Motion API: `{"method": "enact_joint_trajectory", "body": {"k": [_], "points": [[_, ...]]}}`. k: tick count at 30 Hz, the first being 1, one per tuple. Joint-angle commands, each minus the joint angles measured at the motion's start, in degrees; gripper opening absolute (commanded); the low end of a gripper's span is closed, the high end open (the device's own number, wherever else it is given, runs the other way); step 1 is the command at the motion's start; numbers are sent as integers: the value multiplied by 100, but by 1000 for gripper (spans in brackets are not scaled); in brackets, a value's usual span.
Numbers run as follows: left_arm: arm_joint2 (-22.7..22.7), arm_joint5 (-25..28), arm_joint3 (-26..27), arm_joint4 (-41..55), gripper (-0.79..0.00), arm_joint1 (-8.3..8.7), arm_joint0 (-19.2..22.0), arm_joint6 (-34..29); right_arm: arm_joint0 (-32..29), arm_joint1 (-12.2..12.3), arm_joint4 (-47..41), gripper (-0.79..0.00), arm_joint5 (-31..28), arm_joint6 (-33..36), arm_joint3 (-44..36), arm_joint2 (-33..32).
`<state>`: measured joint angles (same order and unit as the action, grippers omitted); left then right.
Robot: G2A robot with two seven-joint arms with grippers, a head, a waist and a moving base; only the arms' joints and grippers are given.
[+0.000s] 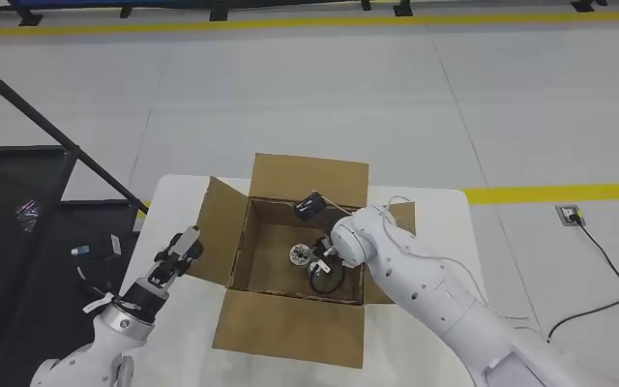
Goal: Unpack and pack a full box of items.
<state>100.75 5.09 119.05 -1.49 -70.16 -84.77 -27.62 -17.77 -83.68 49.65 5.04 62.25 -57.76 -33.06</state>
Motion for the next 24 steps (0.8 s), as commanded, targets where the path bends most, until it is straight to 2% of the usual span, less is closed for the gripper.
{"method": "enact_joint_trajectory", "body": {"k": [1, 3, 4, 5, 9, 10, 12, 13, 19, 21, 24], "points": [[0, 0, 0, 0, 0, 0, 0, 0, 4, -39, 48, -28, 84, -33, 103, 24], [0, 0, 0, 0, 0, 0, 0, 0, 3, -77, 78, -203, 106, -85, 203, 35], [0, 0, 0, 0, 0, 0, 0, 0, 4, -95, 94, -336, 107, -91, 245, 44], [0, 0, 0, 0, 0, 0, 0, 0, 6, -113, 97, -400, 111, -94, 293, 44], [0, 0, 0, 0, 0, 0, 0, 0, 18, -175, 96, -526, 51, -136, 472, 31], [0, 0, 0, 0, 0, 0, 0, 0, 23, -190, 91, -585, 39, -142, 506, 25], [0, 0, 0, 0, 0, 0, 0, 0, 28, -211, 47, -751, 47, -218, 535, -31], [0, 0, 0, 0, 0, 0, 0, 0, 26, -213, 12, -785, 83, -263, 537, -86], [0, 0, 0, 0, 0, 0, 0, 0, -120, -87, 10, -785, 29, -265, -95, -489], [0, 0, 0, 0, 0, 0, 0, 0, -259, 33, 131, -785, 35, -65, -578, -720], [0, 0, 0, 0, 0, 0, 0, 0, -587, 259, 488, -785, 147, 459, -1740, -1158]]}}
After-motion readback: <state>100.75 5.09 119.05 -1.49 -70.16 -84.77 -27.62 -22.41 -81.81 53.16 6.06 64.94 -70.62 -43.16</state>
